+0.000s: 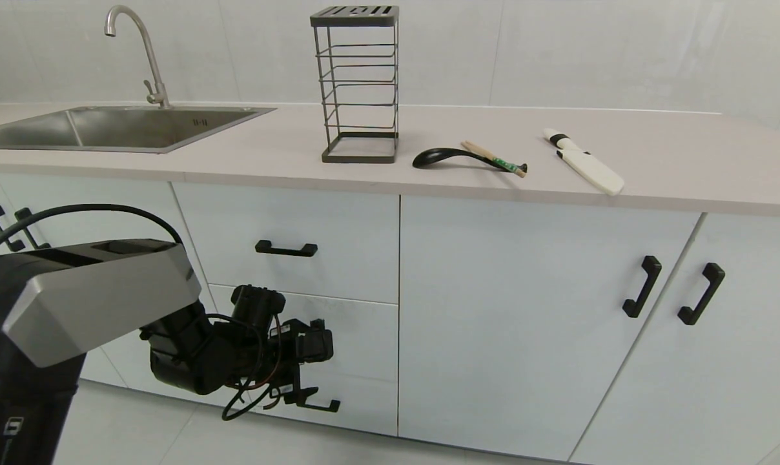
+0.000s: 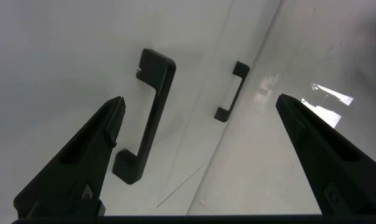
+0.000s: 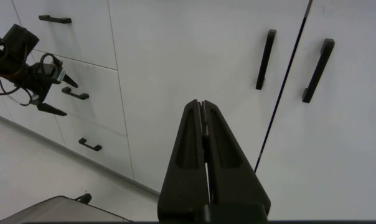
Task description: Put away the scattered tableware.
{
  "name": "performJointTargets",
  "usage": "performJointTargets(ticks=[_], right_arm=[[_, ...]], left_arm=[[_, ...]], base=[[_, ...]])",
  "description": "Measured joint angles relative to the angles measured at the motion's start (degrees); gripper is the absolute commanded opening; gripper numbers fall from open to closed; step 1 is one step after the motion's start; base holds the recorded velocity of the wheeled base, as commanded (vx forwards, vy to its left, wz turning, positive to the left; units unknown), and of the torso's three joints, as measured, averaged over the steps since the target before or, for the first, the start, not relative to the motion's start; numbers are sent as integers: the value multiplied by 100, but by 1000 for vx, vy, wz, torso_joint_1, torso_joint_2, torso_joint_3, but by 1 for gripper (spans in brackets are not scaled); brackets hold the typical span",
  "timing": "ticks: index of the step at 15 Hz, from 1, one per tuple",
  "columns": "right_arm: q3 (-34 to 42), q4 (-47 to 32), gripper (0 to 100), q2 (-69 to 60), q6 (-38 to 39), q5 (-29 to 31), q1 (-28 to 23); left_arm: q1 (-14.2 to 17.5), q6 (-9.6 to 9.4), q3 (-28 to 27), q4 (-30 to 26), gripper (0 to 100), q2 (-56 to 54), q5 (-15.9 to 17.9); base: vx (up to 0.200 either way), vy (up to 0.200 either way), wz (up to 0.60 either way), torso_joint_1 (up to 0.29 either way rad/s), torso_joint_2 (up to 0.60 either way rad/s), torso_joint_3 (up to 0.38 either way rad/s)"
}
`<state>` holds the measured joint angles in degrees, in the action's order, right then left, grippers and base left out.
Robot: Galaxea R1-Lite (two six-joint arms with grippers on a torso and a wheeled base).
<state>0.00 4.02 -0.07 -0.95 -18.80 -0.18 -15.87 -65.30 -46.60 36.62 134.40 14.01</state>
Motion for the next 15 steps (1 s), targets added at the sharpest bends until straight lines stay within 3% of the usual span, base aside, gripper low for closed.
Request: performJointTargets(ticks=[3,8,15], right_arm=[[0,0,0,0,0,2,0],[0,-1,0,0,2,2,0],[0,-1,0,0,6,2,0]], left_arm=[[5,-20,-118,-24,100,146,0],[-16,-33,-174,-674,100,197,-5],[-61,-33,-74,-989,100,154,17]], base=[[0,0,0,0,0,0],[0,0,0,0,0,0],[0,0,0,0,0,0]])
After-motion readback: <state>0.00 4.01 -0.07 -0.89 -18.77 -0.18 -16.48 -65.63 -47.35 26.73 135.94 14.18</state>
